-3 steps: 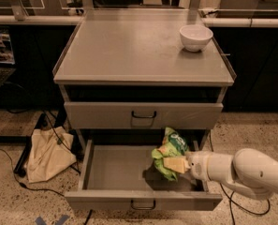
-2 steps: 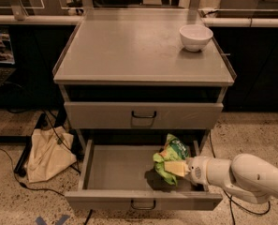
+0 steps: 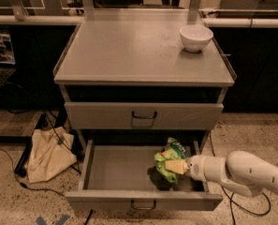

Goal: Place green rice chip bag into middle drawer

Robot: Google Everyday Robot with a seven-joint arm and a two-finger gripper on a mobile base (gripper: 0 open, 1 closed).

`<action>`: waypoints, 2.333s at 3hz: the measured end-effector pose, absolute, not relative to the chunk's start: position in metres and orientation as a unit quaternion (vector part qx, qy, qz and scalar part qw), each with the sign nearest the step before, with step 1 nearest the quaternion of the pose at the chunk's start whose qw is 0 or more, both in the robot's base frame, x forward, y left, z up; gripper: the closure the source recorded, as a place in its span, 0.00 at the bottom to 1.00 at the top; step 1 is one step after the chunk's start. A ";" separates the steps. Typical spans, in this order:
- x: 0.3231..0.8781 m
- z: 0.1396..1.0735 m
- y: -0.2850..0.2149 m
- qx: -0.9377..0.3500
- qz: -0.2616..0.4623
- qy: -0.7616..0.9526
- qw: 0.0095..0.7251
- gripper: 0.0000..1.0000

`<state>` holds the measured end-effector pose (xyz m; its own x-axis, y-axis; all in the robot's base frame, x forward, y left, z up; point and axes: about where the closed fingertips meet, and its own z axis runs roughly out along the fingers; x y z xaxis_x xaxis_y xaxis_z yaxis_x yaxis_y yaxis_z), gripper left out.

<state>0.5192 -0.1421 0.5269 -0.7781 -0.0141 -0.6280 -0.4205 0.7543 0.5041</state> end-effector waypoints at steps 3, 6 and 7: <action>0.563 0.496 -0.126 -0.134 0.312 0.897 0.283 1.00; 0.544 0.445 -0.137 -0.109 0.283 0.930 0.207 0.97; 0.544 0.445 -0.137 -0.109 0.283 0.930 0.207 0.74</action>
Offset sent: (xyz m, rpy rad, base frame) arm 0.0550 0.0140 -0.0198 -0.0320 0.0115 0.0299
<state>0.5441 -0.1373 0.4446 -0.8903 -0.0851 -0.4473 -0.3196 0.8166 0.4807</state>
